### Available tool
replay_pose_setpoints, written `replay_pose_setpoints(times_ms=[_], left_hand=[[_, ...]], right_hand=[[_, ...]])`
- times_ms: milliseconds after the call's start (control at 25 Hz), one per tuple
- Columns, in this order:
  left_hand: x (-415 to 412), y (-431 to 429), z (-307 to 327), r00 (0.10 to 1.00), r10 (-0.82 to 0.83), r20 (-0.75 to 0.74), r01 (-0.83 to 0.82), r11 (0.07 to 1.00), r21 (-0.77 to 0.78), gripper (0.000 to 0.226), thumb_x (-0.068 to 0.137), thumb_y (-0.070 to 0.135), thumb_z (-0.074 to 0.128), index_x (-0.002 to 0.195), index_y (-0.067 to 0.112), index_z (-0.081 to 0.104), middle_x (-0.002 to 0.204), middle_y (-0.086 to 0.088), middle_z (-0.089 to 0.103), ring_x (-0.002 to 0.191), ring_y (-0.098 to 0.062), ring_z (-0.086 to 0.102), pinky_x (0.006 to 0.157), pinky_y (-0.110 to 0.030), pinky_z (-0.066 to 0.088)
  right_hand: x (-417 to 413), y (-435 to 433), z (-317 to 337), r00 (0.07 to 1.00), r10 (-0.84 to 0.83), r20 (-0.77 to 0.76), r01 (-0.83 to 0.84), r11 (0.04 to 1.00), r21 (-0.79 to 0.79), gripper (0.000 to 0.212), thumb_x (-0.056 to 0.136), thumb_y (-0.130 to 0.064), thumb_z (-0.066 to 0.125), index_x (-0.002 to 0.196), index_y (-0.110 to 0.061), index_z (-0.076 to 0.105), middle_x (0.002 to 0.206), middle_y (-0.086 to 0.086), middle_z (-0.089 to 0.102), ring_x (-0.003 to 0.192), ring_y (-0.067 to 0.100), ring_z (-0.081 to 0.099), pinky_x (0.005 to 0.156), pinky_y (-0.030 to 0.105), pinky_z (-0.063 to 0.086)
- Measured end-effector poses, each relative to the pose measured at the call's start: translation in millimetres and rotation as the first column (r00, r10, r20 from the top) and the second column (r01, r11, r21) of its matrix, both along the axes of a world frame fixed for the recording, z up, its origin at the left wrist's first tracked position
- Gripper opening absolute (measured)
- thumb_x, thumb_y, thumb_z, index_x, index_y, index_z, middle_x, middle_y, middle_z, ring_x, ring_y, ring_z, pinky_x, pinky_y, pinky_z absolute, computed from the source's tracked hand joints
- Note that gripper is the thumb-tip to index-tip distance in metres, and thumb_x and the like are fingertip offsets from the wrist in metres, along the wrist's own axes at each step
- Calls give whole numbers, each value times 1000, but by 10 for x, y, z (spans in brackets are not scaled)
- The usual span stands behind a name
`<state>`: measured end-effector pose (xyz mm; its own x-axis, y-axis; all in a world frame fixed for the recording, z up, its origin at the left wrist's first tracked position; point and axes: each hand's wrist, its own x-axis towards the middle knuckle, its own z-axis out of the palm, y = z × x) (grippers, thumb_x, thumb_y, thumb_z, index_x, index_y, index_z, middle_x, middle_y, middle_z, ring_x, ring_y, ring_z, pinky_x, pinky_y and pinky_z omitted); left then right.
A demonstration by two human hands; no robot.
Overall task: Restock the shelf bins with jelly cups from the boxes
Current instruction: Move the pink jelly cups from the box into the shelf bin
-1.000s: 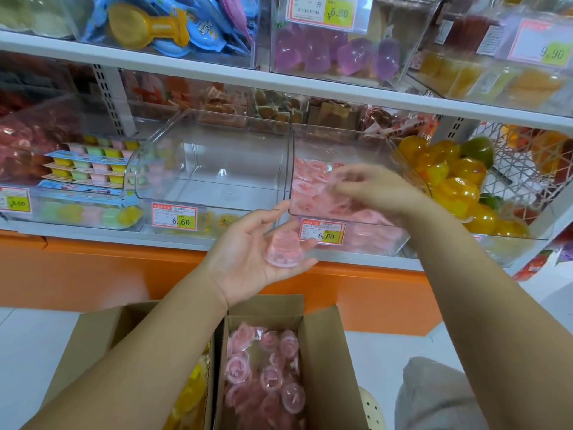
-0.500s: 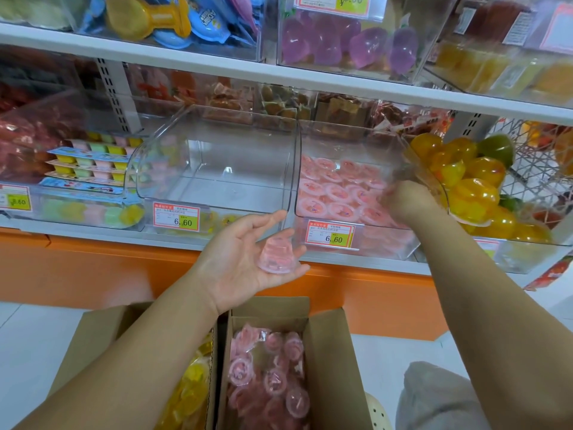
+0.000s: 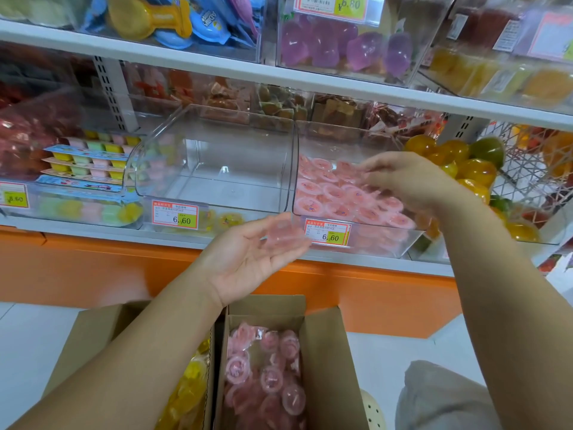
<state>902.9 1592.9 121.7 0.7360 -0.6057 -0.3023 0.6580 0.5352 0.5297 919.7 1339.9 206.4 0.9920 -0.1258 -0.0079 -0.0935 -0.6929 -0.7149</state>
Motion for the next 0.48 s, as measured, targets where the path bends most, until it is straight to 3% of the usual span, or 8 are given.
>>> replay_pose_setpoints(times_ms=[120, 200, 280, 360, 480], left_hand=[[25, -35, 36, 1000, -5, 25, 4, 999, 32, 36, 104, 25, 43, 116, -6, 58, 124, -36, 60, 119, -47, 59, 102, -52, 49], [56, -73, 64, 998, -8, 57, 4, 998, 68, 43, 107, 32, 34, 114, -2, 60, 125, -31, 62, 119, -43, 61, 102, -49, 49], [89, -94, 91, 998, 1, 70, -7, 996, 88, 49, 107, 37, 30, 125, -1, 58, 129, -27, 62, 117, -39, 63, 97, -47, 52], [119, -62, 122, 998, 12, 56, -17, 995, 99, 55, 106, 43, 33, 135, -1, 49, 131, -26, 61, 116, -37, 65, 93, -51, 54], [143, 41, 138, 998, 24, 54, -33, 987, 156, 50, 103, 42, 43, 140, 11, 48, 129, -21, 64, 112, -34, 68, 91, -54, 55]], right_hand=[[-151, 456, 43, 887, 420, -191, -420, 906, 41, 41, 81, -25, 75, 118, -37, 62, 114, -13, 64, 98, 6, 64, 85, 22, 52], [-124, 679, -114, 880, 449, -154, -458, 889, -26, 41, 79, -25, 77, 115, -36, 61, 109, -17, 63, 94, 2, 61, 80, 15, 50], [-36, 769, -202, 902, 428, -56, -430, 902, -37, 29, 83, -18, 74, 110, -25, 67, 93, -15, 66, 78, -2, 59, 70, 12, 47], [96, 683, -171, 928, 370, 28, -372, 926, 67, 19, 85, -11, 70, 104, -16, 69, 85, -8, 68, 69, -1, 58, 66, 14, 47], [521, 306, -264, 980, -66, 188, 0, 944, 330, 16, 84, -14, 72, 100, -14, 67, 86, 5, 68, 72, 16, 60, 66, 32, 49]])
